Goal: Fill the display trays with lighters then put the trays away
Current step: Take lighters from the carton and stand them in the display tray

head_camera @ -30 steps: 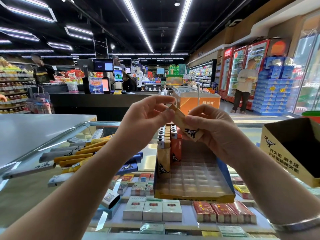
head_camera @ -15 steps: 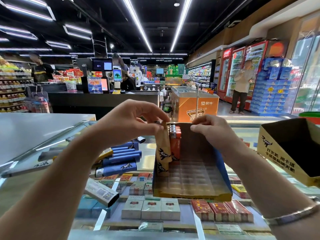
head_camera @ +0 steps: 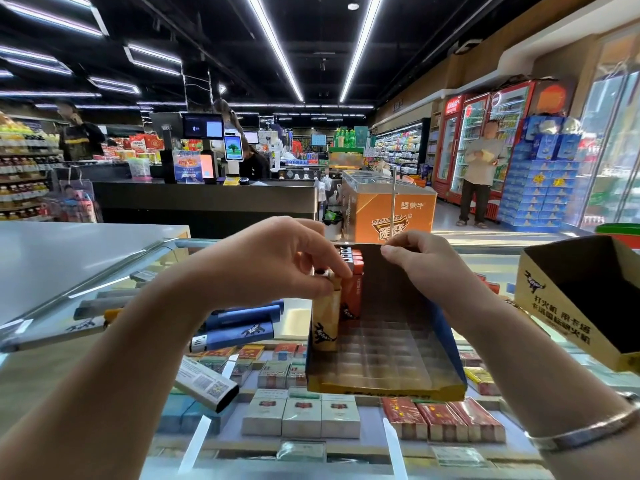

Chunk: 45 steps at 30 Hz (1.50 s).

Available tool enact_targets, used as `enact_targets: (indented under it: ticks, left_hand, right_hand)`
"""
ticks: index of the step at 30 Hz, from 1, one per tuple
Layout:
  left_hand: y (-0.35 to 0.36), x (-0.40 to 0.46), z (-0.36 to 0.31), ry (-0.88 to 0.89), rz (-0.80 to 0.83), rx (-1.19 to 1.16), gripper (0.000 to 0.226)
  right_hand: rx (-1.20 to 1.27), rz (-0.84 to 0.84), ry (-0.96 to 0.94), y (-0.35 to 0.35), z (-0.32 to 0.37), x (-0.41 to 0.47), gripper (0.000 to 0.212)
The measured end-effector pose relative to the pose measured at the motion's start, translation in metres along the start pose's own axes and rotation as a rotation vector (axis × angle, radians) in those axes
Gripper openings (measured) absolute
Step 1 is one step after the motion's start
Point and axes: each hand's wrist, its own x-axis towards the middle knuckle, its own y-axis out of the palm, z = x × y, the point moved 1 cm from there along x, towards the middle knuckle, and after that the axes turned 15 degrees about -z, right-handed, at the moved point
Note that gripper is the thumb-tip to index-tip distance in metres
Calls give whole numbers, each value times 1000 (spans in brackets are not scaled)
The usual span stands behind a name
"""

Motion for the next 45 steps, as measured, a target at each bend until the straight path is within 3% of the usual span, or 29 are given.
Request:
enact_targets:
  ticks: [11,19,24,30,33,35,38,39,42,45]
  left_hand:
    - [-2,0,4,-1,10,71,20]
    - [-3,-1,3,-34,111,80,19]
    - [4,2,8,6,49,145,22]
    - [7,6,21,-85,95,61,23]
    - [13,9,28,-87,91,18,33]
    - [21,9,31,-82,98,9,44]
    - [36,9,34,-92,118,-59,47]
    - [39,9,35,-98,115,-80,45]
    - [42,11,41,-92,77,-73,39]
    - [43,12,45,-77,47,-62,33]
  right_hand:
    - [-26,14,-10,0,-1,1,13]
    - [-30,27,-12,0,1,0,12]
    - [-9,27,-9,-1,3,-2,11]
    - [14,39,29,-1,3,-2,11]
    - [95,29,88,-6,6,1,10]
    - [94,-72,38,-17,6,7,11]
    - [-249,-353,-136,-43,-2,19,8]
    - [-409,-378,-140,-51,-9,22,8]
    - [-856,-191,75,-64,-27,27,11]
    - [-1050,-43,169,-67,-33,23,11]
